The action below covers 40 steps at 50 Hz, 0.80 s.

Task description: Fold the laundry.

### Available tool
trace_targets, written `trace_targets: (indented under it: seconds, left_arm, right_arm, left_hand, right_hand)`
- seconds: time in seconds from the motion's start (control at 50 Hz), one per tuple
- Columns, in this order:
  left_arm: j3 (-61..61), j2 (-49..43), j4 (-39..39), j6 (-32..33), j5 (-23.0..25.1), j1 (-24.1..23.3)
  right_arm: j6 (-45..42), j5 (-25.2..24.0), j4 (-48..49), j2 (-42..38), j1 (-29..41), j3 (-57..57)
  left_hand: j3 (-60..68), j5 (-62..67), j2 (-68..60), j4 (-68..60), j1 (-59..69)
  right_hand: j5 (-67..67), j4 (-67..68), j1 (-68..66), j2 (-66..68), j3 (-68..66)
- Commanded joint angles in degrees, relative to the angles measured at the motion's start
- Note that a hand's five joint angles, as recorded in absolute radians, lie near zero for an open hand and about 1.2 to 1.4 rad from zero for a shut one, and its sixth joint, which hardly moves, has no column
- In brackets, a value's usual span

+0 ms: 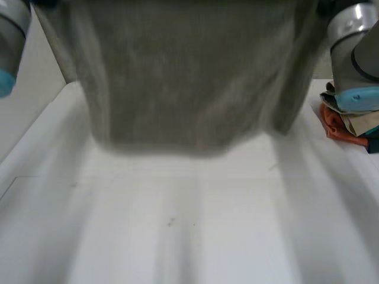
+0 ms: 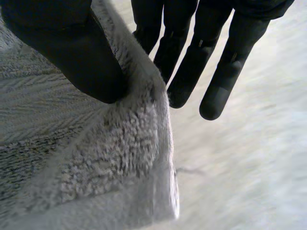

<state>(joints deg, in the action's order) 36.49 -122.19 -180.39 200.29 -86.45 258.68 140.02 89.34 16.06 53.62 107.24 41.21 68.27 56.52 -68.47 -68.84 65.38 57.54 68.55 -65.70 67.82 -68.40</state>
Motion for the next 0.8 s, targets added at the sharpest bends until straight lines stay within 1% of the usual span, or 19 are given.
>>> trace_targets:
  seconds: [0.02, 0.1, 0.14, 0.2, 0.32, 0.38, 0.4, 0.46, 0.52, 0.54, 0.6, 0.62, 0.68, 0.7, 0.76, 0.78, 0.8]
  left_arm:
    - [-5.47, 0.47, -7.17, -4.29, -4.69, -1.86]
    - [-4.33, -0.15, -6.65, -3.77, -4.69, -1.69]
    - [-1.43, -0.15, -6.20, -3.85, -4.87, -1.25]
    - [3.66, -0.24, -6.12, -4.03, -4.96, -0.72]
    - [14.38, -0.59, -6.99, -4.03, -4.52, -0.46]
    - [20.80, -0.85, -7.87, -3.77, -3.55, -0.55]
    - [24.21, -0.85, -8.13, -3.68, -2.59, -0.63]
    - [29.41, -0.59, -8.14, -2.89, -0.92, -0.46]
    - [36.44, 0.90, -7.61, -0.78, 1.45, 0.16]
    - [40.29, 2.56, -6.83, 0.70, 2.59, 0.68]
    - [46.19, 5.99, -4.89, 3.96, 4.62, 1.21]
    - [50.13, 8.96, -3.06, 7.10, 6.10, 1.65]
    - [55.34, 13.28, 0.46, 11.77, 7.26, 2.44]
    - [58.66, 15.91, 3.43, 15.01, 7.52, 3.14]
    - [62.99, 19.26, 8.81, 19.77, 7.44, 4.20]
    - [65.26, 20.75, 12.65, 22.92, 7.18, 4.90]
    - [66.16, 21.38, 14.35, 24.43, 7.09, 5.08]
  right_arm:
    - [8.78, 0.31, 16.55, 2.37, -0.46, 4.31]
    - [9.66, -1.36, 15.14, 2.99, -0.19, 6.69]
    - [9.75, -3.03, 13.56, 2.90, -0.28, 8.44]
    - [9.93, -4.00, 12.33, 2.72, -0.72, 11.25]
    - [10.80, -4.35, 11.36, 1.49, -2.21, 17.58]
    - [10.98, -4.70, 9.79, 0.79, -2.57, 21.80]
    - [10.81, -5.23, 8.47, 0.61, -2.74, 23.90]
    - [10.63, -6.19, 5.66, 0.61, -3.09, 27.16]
    - [9.93, -7.51, 1.00, 1.23, -3.71, 31.20]
    - [9.14, -8.21, -2.58, 1.92, -3.88, 33.30]
    - [7.12, -8.66, -8.13, 4.03, -4.06, 36.39]
    - [4.76, -8.83, -12.50, 6.22, -4.67, 38.31]
    - [0.10, -8.75, -20.34, 9.92, -6.25, 41.49]
    - [-3.75, -8.75, -26.11, 12.02, -7.48, 43.50]
    - [-10.09, -9.01, -34.05, 15.02, -9.24, 46.32]
    - [-14.20, -9.10, -38.43, 16.77, -10.20, 48.16]
    - [-15.98, -9.27, -40.30, 17.48, -10.56, 49.05]
  left_hand:
    - [11.73, 13.48, -11.53, -11.16, 14.62]
    - [11.73, 13.48, -11.53, -11.16, 14.62]
    - [11.73, 13.48, -11.53, -11.16, 14.62]
    - [11.73, 13.48, -11.53, -11.16, 14.62]
    - [11.73, 13.48, -11.53, -11.16, 14.62]
    - [11.73, 13.48, -11.53, -11.16, 14.62]
    - [11.73, 13.48, -11.53, -11.16, 14.62]
    - [11.73, 13.48, -11.53, -11.16, 14.62]
    - [11.73, 13.48, -11.53, -11.16, 14.62]
    - [11.73, 13.48, -11.53, -11.16, 14.62]
    - [11.73, 13.48, -11.53, -11.16, 14.62]
    - [11.73, 13.48, -11.53, -11.16, 14.62]
    - [11.73, 13.48, -11.53, -11.16, 14.62]
    - [11.73, 13.48, -11.53, -11.16, 14.62]
    - [11.73, 13.48, -11.53, -11.16, 14.62]
    - [11.73, 13.48, -11.53, -11.16, 14.62]
    - [11.73, 13.48, -11.53, -11.16, 14.62]
  right_hand:
    - [12.46, 11.45, -14.30, 12.18, -11.60]
    - [12.46, 11.45, -14.30, 12.18, -11.60]
    - [12.46, 11.45, -14.30, 12.18, -11.60]
    - [12.46, 11.45, -14.30, 12.18, -11.60]
    - [12.46, 11.45, -14.30, 12.18, -11.60]
    - [12.46, 11.45, -14.30, 12.18, -11.60]
    - [12.46, 11.45, -14.30, 12.18, -11.60]
    - [12.46, 11.45, -14.30, 12.18, -11.60]
    - [12.46, 11.45, -14.30, 12.18, -11.60]
    - [12.46, 11.45, -14.30, 12.18, -11.60]
    - [12.46, 11.45, -14.30, 12.18, -11.60]
    - [12.46, 11.45, -14.30, 12.18, -11.60]
    - [12.46, 11.45, -14.30, 12.18, -11.60]
    - [12.46, 11.45, -14.30, 12.18, -11.60]
    - [12.46, 11.45, -14.30, 12.18, -11.60]
    - [12.46, 11.45, -14.30, 12.18, -11.60]
    - [12.46, 11.45, -14.30, 12.18, -11.60]
